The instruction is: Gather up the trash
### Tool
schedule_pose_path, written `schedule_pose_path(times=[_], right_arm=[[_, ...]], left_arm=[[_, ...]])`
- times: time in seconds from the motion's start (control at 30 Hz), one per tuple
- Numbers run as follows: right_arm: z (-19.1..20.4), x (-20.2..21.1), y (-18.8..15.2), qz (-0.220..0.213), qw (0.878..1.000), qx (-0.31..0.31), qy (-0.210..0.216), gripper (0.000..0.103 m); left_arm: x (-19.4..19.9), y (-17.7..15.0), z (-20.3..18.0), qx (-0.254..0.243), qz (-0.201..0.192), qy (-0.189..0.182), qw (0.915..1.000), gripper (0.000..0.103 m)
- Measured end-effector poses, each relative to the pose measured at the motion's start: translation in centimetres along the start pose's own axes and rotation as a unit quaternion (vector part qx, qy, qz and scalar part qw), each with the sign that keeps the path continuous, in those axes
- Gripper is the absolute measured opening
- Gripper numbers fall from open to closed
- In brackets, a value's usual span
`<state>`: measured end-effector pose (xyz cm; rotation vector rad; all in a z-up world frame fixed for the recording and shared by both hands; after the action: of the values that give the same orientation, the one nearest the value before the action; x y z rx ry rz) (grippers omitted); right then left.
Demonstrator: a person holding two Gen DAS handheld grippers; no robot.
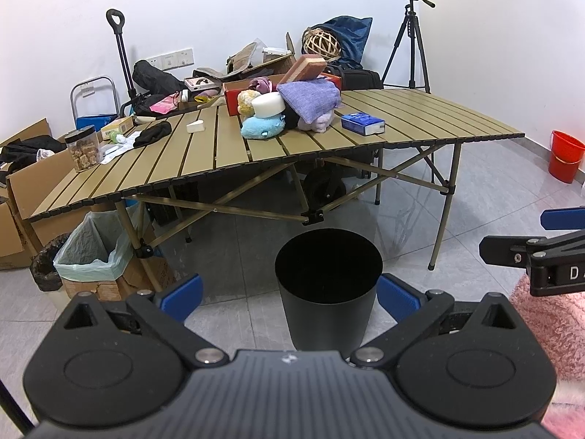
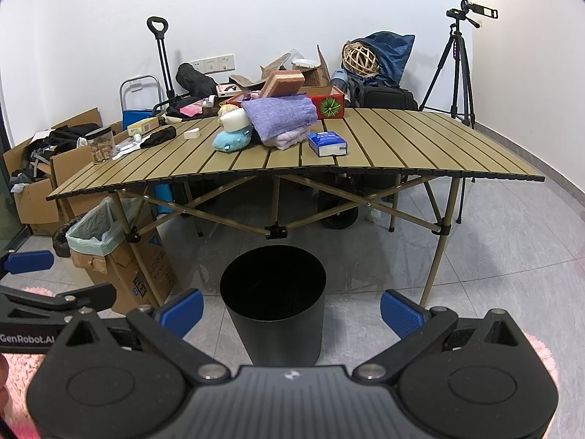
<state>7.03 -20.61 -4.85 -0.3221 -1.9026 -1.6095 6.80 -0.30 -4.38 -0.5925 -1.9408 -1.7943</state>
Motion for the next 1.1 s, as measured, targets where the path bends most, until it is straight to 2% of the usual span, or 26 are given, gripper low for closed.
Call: schedule_pose_path(times=[0.83,1.1], right_arm=[[-0.2,-0.6,-0.2,0.001,1.000,0.000,0.000,0.103],[-0.1,-1.6,0.9,-0.005,1.000,0.010,0.003,0.103]], left_arm=[[-0.3,-0.3,0.2,0.003,-0.001,0.004,1.0000,0.103],[-1.3,0.7,0.7,0.009,-0.007,0.011,0.9999,0.103]])
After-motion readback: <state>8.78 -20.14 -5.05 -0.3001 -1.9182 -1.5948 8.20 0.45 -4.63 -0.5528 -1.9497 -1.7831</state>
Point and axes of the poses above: each gripper's, at about its wrist camera, not at the fingertips, and x roughly against the way its jaws point, z to its left, y to its top, the point moved 9 cm from there along -x, roughly the way its jaws point, and after that the axes turned 12 degrees about x, right-handed, at the moved point
